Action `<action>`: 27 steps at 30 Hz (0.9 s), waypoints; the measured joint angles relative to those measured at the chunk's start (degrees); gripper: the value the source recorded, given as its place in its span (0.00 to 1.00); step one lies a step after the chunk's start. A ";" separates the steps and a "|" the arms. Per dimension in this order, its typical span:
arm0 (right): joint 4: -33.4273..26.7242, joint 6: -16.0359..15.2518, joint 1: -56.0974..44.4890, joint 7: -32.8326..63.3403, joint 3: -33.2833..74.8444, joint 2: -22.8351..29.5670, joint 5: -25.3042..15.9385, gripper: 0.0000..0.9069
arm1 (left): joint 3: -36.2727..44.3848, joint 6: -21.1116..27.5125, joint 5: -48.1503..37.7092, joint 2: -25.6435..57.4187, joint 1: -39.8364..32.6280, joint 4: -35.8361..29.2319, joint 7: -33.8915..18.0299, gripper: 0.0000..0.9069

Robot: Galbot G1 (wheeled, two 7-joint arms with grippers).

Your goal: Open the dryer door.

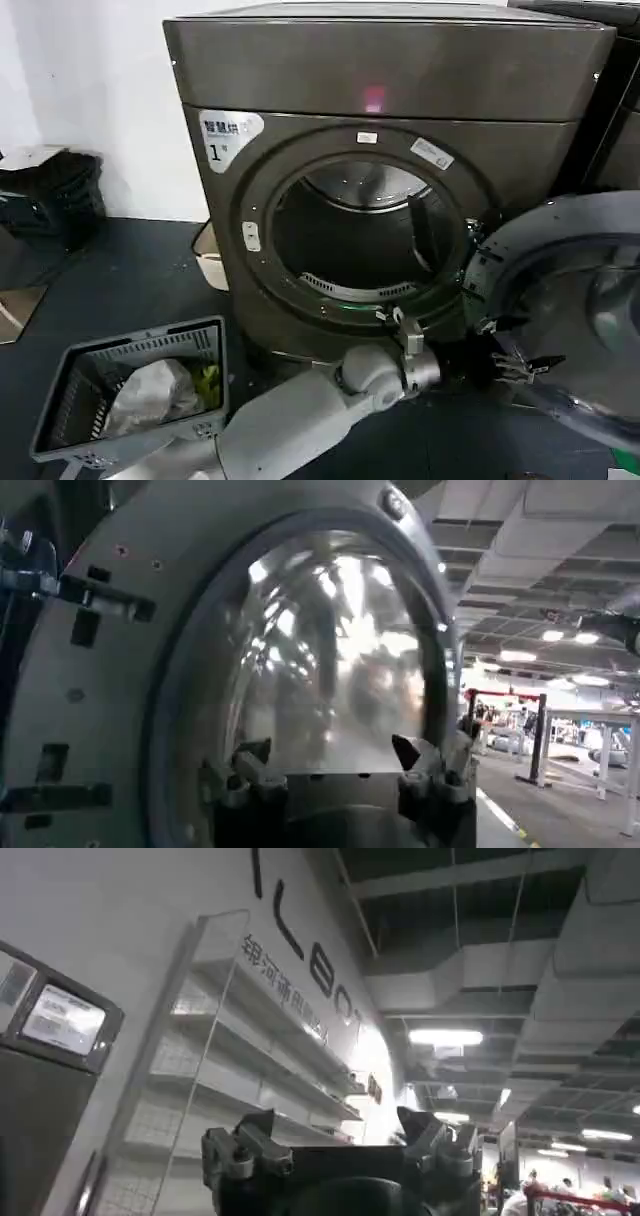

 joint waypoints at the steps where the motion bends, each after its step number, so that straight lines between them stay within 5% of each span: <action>1: 0.02 0.03 0.09 -0.06 -0.17 -0.02 0.00 1.00 | 0.01 -0.02 0.00 0.08 -0.04 0.00 0.01 1.00; 19: 0.36 0.56 -0.37 -0.91 0.07 0.01 0.11 1.00 | -1.58 -6.64 -0.06 6.77 2.88 -5.67 0.59 1.00; 27: 0.30 0.57 -0.12 -1.12 0.17 -0.25 0.13 1.00 | -4.37 -13.64 4.10 14.71 5.09 -12.87 -4.48 1.00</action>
